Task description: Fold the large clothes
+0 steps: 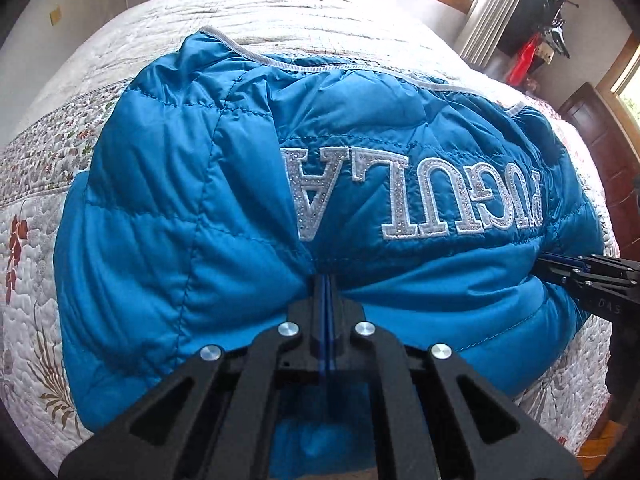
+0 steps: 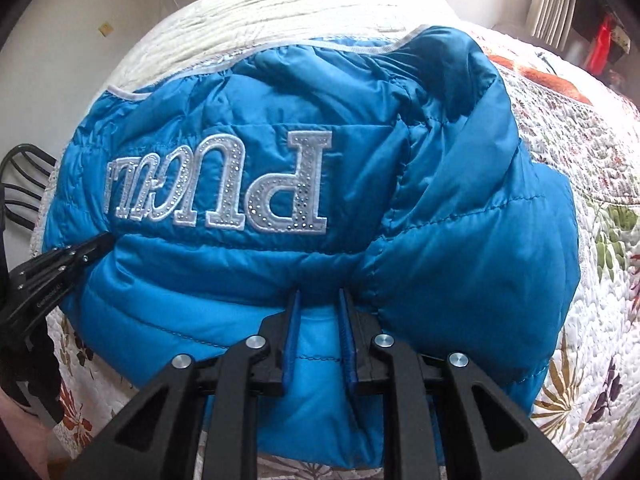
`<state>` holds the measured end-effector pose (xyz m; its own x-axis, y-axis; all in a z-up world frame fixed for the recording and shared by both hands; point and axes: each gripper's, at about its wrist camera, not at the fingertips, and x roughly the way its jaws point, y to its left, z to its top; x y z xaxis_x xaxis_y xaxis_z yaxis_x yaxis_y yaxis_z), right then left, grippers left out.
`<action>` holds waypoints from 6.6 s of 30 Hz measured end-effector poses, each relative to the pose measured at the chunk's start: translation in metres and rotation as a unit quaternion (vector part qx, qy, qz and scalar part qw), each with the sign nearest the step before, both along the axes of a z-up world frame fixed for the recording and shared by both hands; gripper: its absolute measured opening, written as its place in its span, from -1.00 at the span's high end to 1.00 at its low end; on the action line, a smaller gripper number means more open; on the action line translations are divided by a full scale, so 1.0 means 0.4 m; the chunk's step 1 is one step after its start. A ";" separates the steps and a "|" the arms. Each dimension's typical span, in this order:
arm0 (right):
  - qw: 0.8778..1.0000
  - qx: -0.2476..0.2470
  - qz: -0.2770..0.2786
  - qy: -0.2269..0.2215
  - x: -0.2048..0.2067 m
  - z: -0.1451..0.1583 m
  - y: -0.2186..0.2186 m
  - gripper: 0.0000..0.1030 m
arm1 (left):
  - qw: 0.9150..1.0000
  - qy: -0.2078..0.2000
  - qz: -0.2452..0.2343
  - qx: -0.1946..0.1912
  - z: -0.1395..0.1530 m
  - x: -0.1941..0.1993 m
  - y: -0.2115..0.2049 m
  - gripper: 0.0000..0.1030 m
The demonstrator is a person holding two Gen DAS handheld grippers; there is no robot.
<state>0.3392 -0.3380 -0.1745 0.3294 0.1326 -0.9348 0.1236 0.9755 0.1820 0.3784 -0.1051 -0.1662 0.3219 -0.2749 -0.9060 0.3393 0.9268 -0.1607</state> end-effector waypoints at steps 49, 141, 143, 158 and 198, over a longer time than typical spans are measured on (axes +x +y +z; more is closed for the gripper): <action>0.970 0.215 -0.033 -0.113 -0.082 0.220 -0.221 0.64 | 0.980 0.008 0.084 -0.178 0.203 0.083 0.237 0.79; 0.999 0.032 -0.024 -0.015 -0.733 0.144 0.222 0.34 | 0.998 0.031 0.042 -0.044 0.076 -0.646 0.431 0.31; 0.999 0.016 -0.035 -0.006 -0.778 0.160 0.190 0.34 | 0.997 0.022 0.055 -0.040 0.099 -0.665 0.445 0.29; 0.994 0.056 0.004 0.090 -0.834 -0.033 0.101 0.36 | 0.959 0.022 0.282 -0.019 0.107 -0.870 0.585 0.13; 0.990 0.044 0.040 0.129 -0.755 -0.070 0.095 0.24 | 0.860 -0.019 0.406 -0.308 -0.097 -0.797 0.740 0.48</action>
<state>0.0372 -0.3001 -0.2024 0.0666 0.2325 -0.9703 0.1008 0.9659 0.2383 0.0595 0.1910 -0.2050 0.6605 -0.3695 -0.6536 -0.3632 0.6046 -0.7089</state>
